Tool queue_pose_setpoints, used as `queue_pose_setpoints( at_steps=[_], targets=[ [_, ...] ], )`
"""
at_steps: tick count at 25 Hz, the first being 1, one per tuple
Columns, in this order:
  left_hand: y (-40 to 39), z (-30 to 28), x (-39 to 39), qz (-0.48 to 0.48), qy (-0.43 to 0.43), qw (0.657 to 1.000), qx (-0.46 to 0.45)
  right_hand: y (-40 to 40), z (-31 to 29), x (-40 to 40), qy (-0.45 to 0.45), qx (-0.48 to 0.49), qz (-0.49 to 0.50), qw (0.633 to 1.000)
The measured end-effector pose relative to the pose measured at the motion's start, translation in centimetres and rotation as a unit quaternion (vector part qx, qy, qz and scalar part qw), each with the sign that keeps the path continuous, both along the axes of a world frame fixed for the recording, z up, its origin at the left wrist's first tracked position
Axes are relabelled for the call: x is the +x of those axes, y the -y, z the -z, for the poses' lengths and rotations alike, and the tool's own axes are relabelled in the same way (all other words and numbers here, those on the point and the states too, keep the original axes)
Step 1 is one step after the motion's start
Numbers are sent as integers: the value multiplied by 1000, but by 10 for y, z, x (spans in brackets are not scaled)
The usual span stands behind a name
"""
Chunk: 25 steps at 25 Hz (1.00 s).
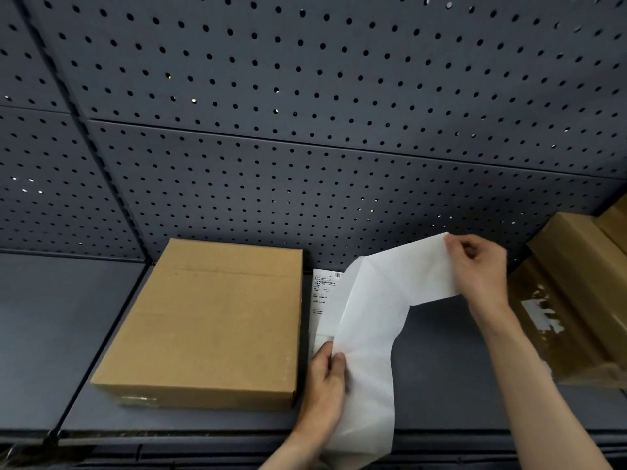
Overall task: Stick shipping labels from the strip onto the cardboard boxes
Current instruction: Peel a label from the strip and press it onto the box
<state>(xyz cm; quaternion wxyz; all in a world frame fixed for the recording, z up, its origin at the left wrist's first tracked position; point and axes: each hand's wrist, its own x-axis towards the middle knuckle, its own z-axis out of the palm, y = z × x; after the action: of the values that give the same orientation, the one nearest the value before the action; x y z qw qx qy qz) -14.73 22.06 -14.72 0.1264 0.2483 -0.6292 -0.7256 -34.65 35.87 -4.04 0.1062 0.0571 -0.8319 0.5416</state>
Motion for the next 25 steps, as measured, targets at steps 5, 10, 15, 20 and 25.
queue_pose_setpoints(
  at_steps=[5,10,15,20,25],
  targets=[
    [1,5,-1,-11,10,1000,-5,-21,-17,-7,-63,-6,101,993],
    [0,3,1,2,40,999,-16,-38,-42,-2,-144,-20,169,975],
    [-6,-1,2,72,97,989,-87,-33,-53,30,-220,47,107,968],
    [-3,-15,11,85,51,982,-161,-14,-46,50,-244,86,28,965],
    [6,-60,25,81,-112,955,-262,14,-51,75,-302,119,-44,945]
  ],
)
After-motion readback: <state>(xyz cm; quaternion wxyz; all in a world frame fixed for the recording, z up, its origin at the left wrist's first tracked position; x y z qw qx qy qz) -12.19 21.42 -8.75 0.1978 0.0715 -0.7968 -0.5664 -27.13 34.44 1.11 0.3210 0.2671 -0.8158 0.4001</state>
